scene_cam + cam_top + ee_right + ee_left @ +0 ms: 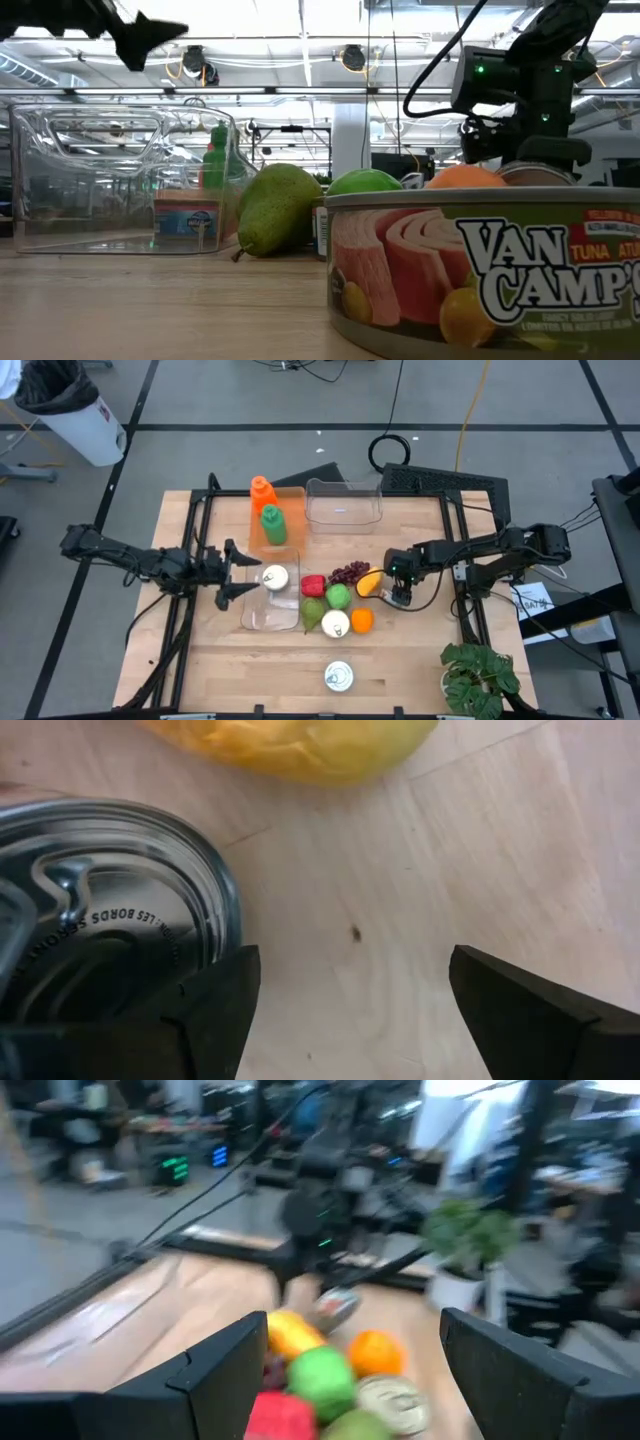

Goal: Pick & Place Food Item
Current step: Put the green tuna can into the bottom transparent bin

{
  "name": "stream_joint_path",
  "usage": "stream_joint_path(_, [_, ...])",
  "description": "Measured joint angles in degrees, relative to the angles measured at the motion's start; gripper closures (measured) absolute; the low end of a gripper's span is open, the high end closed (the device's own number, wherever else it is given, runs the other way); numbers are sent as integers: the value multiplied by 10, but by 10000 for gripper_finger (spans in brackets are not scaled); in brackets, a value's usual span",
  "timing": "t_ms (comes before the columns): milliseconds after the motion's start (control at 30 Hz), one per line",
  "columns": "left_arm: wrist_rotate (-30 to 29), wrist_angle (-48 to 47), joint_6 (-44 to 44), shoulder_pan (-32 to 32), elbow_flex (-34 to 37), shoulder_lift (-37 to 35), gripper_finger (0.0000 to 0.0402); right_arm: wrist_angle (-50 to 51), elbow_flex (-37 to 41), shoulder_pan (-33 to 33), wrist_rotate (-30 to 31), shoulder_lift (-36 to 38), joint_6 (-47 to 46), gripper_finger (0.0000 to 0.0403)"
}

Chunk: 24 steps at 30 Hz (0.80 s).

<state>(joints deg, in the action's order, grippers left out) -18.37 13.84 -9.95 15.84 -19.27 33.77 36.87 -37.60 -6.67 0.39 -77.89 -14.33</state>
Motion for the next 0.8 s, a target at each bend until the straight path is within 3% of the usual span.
stream_joint_path(133, [-29,14,-13,0,0,39,96,-21,1,-11,-26,-1,7,94])
stream_joint_path(533, [-27,75,-3,0,0,129,96,-35,1,-44,17,3,30,94])
stream_joint_path(800, [-28,74,-3,-1,0,148,96,32,-35,-47,58,82,19,94])
